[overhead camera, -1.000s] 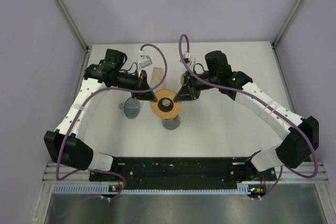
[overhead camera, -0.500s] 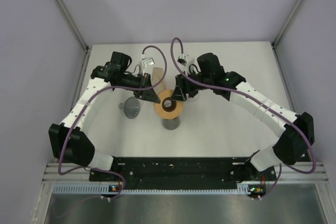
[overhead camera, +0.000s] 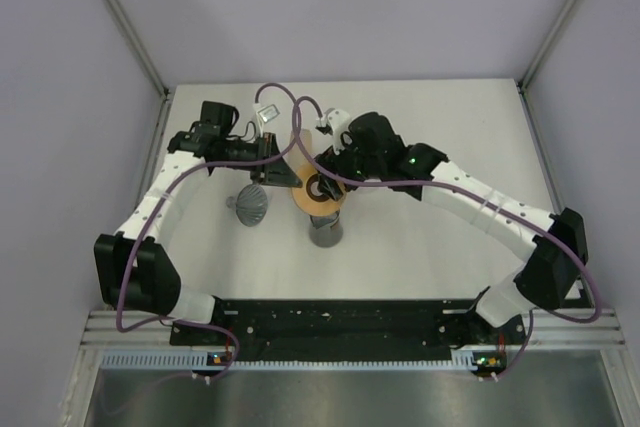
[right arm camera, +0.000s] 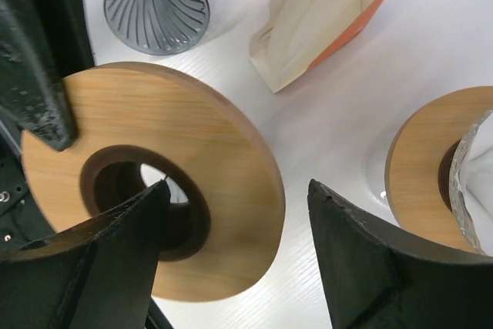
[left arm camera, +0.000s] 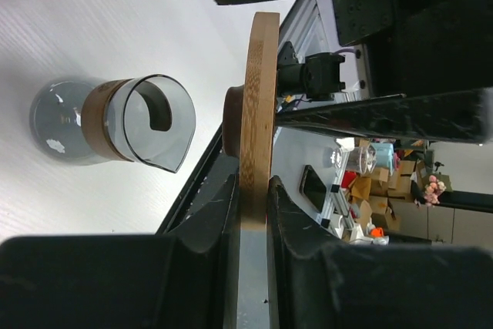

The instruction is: Place the coffee filter in the dripper

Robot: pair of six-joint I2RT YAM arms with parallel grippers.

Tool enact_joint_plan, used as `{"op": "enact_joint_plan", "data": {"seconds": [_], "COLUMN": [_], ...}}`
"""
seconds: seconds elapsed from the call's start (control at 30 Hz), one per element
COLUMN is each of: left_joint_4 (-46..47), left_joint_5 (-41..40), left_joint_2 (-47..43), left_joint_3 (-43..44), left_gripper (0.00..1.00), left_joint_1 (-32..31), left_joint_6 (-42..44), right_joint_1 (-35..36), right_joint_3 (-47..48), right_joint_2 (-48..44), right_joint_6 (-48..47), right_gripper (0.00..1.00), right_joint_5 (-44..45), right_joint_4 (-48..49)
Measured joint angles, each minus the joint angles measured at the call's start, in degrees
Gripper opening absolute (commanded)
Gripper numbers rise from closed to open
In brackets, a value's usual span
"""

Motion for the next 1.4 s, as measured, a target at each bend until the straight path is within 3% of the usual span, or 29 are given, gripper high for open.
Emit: {"op": "enact_joint_plan", "data": {"seconds": [0.07, 0.17, 0.27, 0.3, 0.4, 0.43, 0.47, 0.5, 0.8, 1.1, 1.23, 1.4], "left_joint_4": [0.3, 1.4, 1.8, 2.0, 1.3, 0.5, -0.3, -1.2, -1.4, -0.2, -0.2, -0.2], "left_joint_5": [0.6, 0.5, 0.4, 0.5, -1.0, -2.3, -3.2, -4.2, -11.3, -12.8, -12.8, -12.8], "left_joint_2": [0.0, -0.1, -0.2, -0.3, -0.7, -0.7, -0.7, -0.8, -2.9, -5.2, -5.2, -5.2], "left_joint_3": [-0.1, -0.8, -1.2, -1.1, -0.7, -0.3, 0.3, 0.9, 2.4, 1.6, 1.1, 1.1], "left_gripper": [0.0, 0.0, 0.0, 0.11, 0.56, 0.67, 0.72, 0.85, 0.88, 0.87, 0.86, 0.86], "left_joint_1": [0.0, 0.0, 0.1, 0.2, 0.2, 0.2, 0.3, 0.9, 13.4, 13.6, 13.6, 13.6], "left_joint_6": [-0.4, -0.7, -0.2, -0.1, 1.3, 2.2, 3.1, 3.4, 5.9, 7.0, 7.3, 7.9], "right_joint_1": [0.0, 0.2, 0.3, 0.3, 0.4, 0.5, 0.4, 0.4, 0.4, 0.4, 0.4, 0.4], "right_joint_3": [0.1, 1.0, 2.4, 2.8, 3.4, 3.5, 3.8, 4.0, 4.7, 9.9, 10.5, 11.3], "right_joint_2": [1.1, 2.6, 3.2, 3.3, 3.7, 3.9, 4.2, 4.5, 9.0, 14.7, 15.7, 16.8], "right_joint_6": [-0.4, -0.3, -0.2, -0.3, -0.3, -0.4, -0.5, -0.5, -1.0, -2.3, -2.6, -2.9], "right_gripper": [0.55, 0.25, 0.01, 0.0, 0.0, 0.0, 0.0, 0.0, 0.0, 0.3, 0.36, 0.54], "right_joint_5": [0.9, 1.3, 2.9, 3.1, 3.6, 3.8, 4.2, 4.3, 1.4, -0.7, -0.9, -1.1], "right_joint_4": [0.0, -0.2, -1.1, -1.2, -2.1, -2.3, -3.2, -3.8, -10.1, -14.5, -15.5, -17.1]}}
